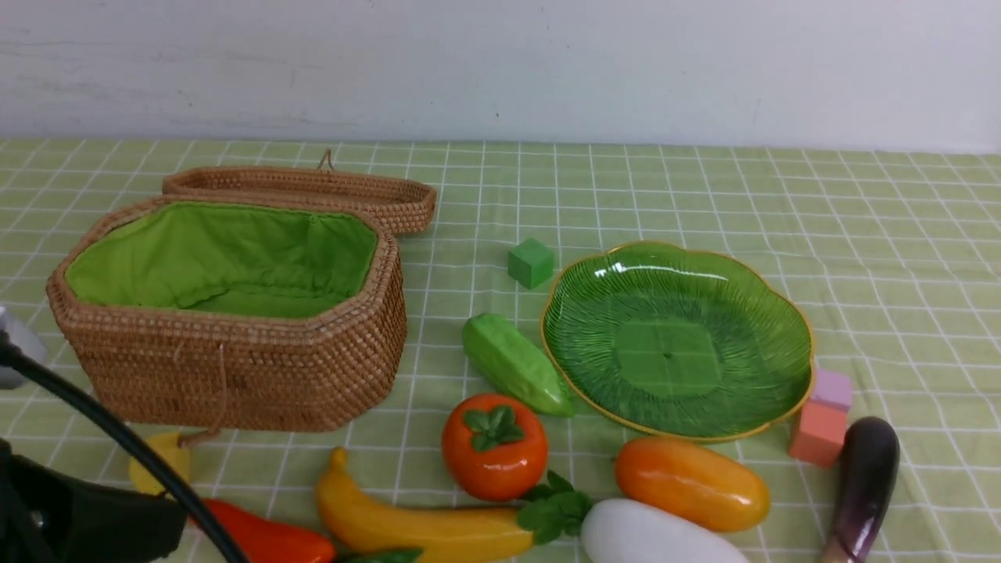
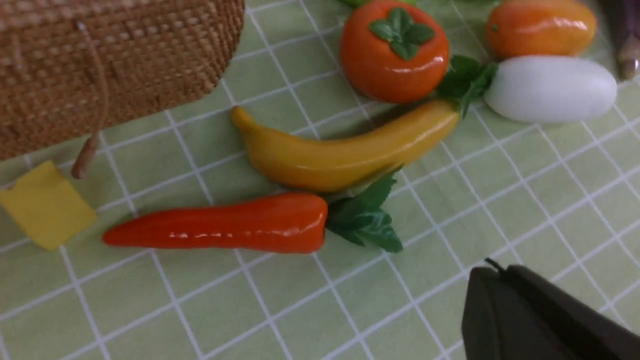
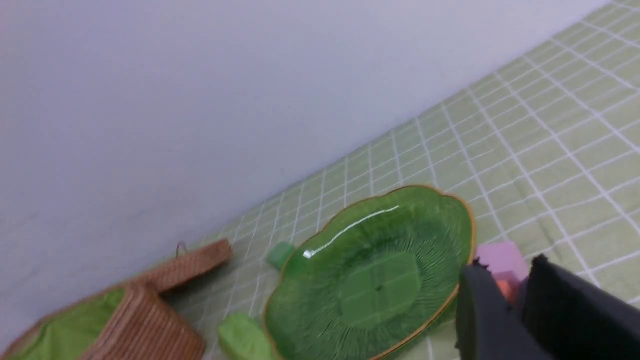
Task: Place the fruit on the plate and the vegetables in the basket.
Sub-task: Use the left arm to grab a carrot and put it into the left basket
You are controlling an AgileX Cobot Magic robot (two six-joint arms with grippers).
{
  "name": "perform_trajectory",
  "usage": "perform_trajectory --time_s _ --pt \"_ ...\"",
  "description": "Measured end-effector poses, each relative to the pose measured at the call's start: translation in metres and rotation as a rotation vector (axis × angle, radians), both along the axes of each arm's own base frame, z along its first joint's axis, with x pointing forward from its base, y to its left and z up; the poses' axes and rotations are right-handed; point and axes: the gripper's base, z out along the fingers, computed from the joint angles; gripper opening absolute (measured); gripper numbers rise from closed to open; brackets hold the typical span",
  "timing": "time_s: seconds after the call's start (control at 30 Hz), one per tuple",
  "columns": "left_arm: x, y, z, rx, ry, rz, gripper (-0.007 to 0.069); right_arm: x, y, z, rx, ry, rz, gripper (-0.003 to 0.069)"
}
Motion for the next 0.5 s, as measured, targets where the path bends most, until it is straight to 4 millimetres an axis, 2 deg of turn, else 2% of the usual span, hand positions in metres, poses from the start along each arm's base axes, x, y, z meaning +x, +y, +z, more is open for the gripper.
perform_trajectory --time_s 0.07,0.1,0.13,0.27,0.3,0.33,0.37,0.5 --pt "0.004 -0.001 -0.002 0.042 0.008 -0.056 -0.0013 -0.002 0.005 0.031 -0.119 0.059 0.100 0.0097" --pt "0.004 -0.001 -0.003 0.046 0.011 -0.063 -0.0013 -0.002 0.006 0.034 -0.140 0.061 0.119 0.0092" --pt "0.008 -0.003 -0.006 0.070 0.020 -0.100 -0.0013 -0.003 0.011 0.061 -0.239 0.113 0.222 0.0077" --pt "0.016 -0.008 -0.012 0.104 0.035 -0.177 -0.0013 -0.002 0.022 0.102 -0.436 0.188 0.433 0.0069" --pt "0.015 -0.012 -0.014 0.108 0.041 -0.208 -0.0013 -0.002 0.024 0.111 -0.465 0.190 0.467 0.0069" --pt "0.015 -0.011 -0.014 0.111 0.042 -0.211 -0.0013 0.000 0.025 0.109 -0.476 0.204 0.482 0.0069" --pt "0.011 -0.018 -0.015 0.131 0.054 -0.277 -0.0013 0.001 0.029 0.121 -0.527 0.210 0.534 0.0069" --pt "0.004 -0.021 -0.021 0.217 0.103 -0.345 -0.0013 0.004 0.035 0.136 -0.622 0.206 0.622 0.0069"
